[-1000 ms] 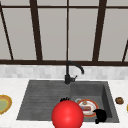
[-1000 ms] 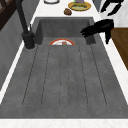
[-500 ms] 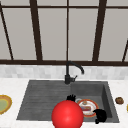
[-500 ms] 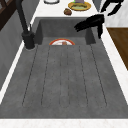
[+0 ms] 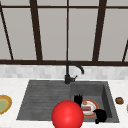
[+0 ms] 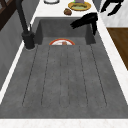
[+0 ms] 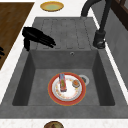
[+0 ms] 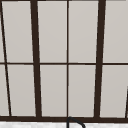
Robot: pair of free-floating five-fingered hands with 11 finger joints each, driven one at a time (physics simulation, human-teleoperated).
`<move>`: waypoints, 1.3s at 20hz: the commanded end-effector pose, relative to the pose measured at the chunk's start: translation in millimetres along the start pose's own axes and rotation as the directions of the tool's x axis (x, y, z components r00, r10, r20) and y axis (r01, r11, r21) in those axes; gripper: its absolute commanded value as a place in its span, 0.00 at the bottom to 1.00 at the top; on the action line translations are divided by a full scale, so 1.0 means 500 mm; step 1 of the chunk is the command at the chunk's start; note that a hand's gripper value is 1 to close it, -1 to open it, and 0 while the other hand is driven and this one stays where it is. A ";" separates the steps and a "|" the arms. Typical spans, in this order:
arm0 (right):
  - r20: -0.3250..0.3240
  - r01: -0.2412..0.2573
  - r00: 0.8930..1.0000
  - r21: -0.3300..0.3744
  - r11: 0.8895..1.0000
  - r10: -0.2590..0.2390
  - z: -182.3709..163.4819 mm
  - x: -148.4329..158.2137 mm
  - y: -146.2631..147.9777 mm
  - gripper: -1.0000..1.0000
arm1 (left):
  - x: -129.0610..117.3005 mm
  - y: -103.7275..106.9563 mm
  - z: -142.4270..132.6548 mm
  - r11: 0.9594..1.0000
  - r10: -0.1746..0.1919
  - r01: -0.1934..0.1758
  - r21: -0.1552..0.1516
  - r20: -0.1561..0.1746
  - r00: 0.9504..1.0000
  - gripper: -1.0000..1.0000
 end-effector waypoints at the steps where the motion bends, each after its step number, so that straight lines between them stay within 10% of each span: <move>1: 0.000 0.000 1.000 0.000 1.000 0.000 0.000 0.000 0.000 0.50 | -0.028 -0.020 -0.048 0.998 0.069 -0.069 -0.006 -0.004 0.998 0.00; 18: 0.000 0.000 1.000 0.000 1.000 0.000 0.000 0.000 0.000 0.50 | -0.258 -0.147 -0.144 0.986 0.165 -0.165 0.001 -0.005 0.986 0.00; 26: 0.000 0.000 1.000 0.000 1.000 0.000 0.000 0.000 0.000 0.50 | -0.217 -0.272 -0.141 0.985 0.173 -0.173 0.014 0.003 0.985 0.00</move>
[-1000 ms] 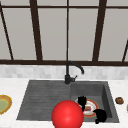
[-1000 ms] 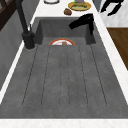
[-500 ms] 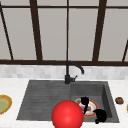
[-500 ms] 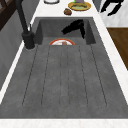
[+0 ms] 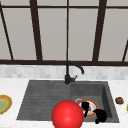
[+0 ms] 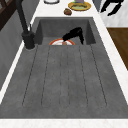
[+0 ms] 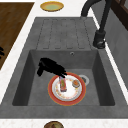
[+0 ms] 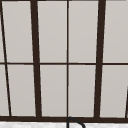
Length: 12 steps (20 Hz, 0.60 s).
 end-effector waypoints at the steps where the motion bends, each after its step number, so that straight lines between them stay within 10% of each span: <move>1: 0.000 0.000 1.000 0.000 1.000 0.000 0.000 0.000 0.000 0.50 | 0.003 -0.043 0.003 0.997 0.076 -0.076 0.007 0.000 0.997 0.00; 5: 0.000 0.000 1.000 0.000 1.000 0.000 0.000 0.000 0.000 0.50 | -0.027 -0.028 0.003 0.986 0.163 -0.162 0.039 -0.021 0.986 0.00; 12: 0.000 0.000 1.000 0.000 1.000 0.000 0.000 0.000 0.000 0.50 | -0.069 -0.007 0.007 0.951 0.308 -0.308 0.041 -0.015 0.951 0.00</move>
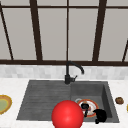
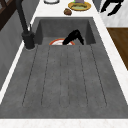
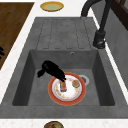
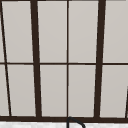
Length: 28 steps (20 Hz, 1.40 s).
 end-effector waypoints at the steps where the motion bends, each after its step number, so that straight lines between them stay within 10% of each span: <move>1: 0.000 0.000 1.000 0.000 1.000 0.000 0.000 0.000 0.000 0.50 | -0.023 0.018 0.002 0.994 0.104 -0.104 0.023 -0.016 0.994 0.00; 3: 0.000 0.000 1.000 0.000 1.000 0.000 0.000 0.000 0.000 0.50 | -0.049 0.021 0.004 0.990 0.137 -0.137 0.025 0.011 0.991 0.00; 12: 0.000 0.000 1.000 0.000 1.000 0.000 0.000 0.000 0.000 0.50 | -0.185 0.058 0.009 0.995 0.095 -0.095 0.023 -0.008 0.995 0.00; 16: 0.000 0.000 1.000 0.000 1.000 0.000 0.000 0.000 0.000 0.50 | -0.201 0.039 0.015 0.994 0.094 -0.094 0.062 0.012 0.996 0.00; 22: 0.000 0.000 1.000 0.000 1.000 0.000 0.000 0.000 0.000 0.50 | -0.155 0.049 0.018 0.991 0.129 -0.131 0.040 0.029 0.991 0.00; 23: 0.000 0.000 1.000 0.000 1.000 0.000 0.000 0.000 0.000 0.50 | -0.149 0.052 0.021 0.991 0.128 -0.129 0.038 0.032 0.991 1.00; 26: 0.000 0.000 1.000 0.000 1.000 0.000 0.000 0.000 0.000 0.50 | -0.118 0.058 0.011 0.992 0.121 -0.121 0.020 0.038 0.992 1.00; 28: 0.000 0.000 1.000 0.000 1.000 0.000 0.000 0.000 0.000 0.50 | -0.110 0.053 -0.008 0.999 0.054 -0.054 0.008 0.011 0.998 1.00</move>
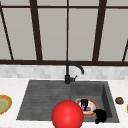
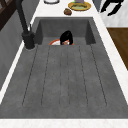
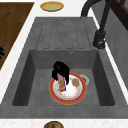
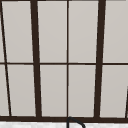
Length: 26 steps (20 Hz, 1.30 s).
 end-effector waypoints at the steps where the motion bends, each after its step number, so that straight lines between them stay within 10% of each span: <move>1: 0.000 0.000 1.000 0.000 1.000 0.000 0.000 0.000 0.000 0.50 | 0.008 -0.016 -0.030 1.000 -0.004 0.004 -0.008 -0.030 1.000 1.00; 3: 0.000 0.000 1.000 0.000 1.000 0.000 0.000 0.000 0.000 0.50 | 0.014 -0.015 -0.041 1.000 -0.016 0.015 -0.018 -0.045 0.999 1.00; 4: 0.000 0.000 1.000 0.000 1.000 0.000 0.000 0.000 0.000 0.50 | 0.018 -0.013 -0.046 1.000 -0.022 0.021 -0.020 -0.047 0.999 0.00; 5: 0.000 0.000 1.000 0.000 1.000 0.000 0.000 0.000 0.000 0.50 | 0.026 -0.002 -0.048 1.000 -0.025 0.024 -0.004 -0.109 0.994 0.00; 10: 0.000 0.000 1.000 0.000 1.000 0.000 0.000 0.000 0.000 0.50 | -0.015 -0.043 -0.046 0.996 -0.084 0.085 0.005 -0.104 0.991 0.00; 17: 0.000 0.000 1.000 0.000 1.000 0.000 0.000 0.000 0.000 0.50 | -0.058 -0.102 -0.073 0.998 -0.049 0.046 -0.031 -0.087 0.995 0.00; 21: 0.000 0.000 1.000 0.000 1.000 0.000 0.000 0.000 0.000 0.50 | -0.085 -0.069 -0.064 1.000 -0.007 0.004 -0.029 -0.093 0.996 0.00; 26: 0.000 0.000 1.000 0.000 1.000 0.000 0.000 0.000 0.000 0.50 | -0.024 -0.094 -0.089 0.999 0.001 -0.005 -0.044 -0.086 0.996 0.00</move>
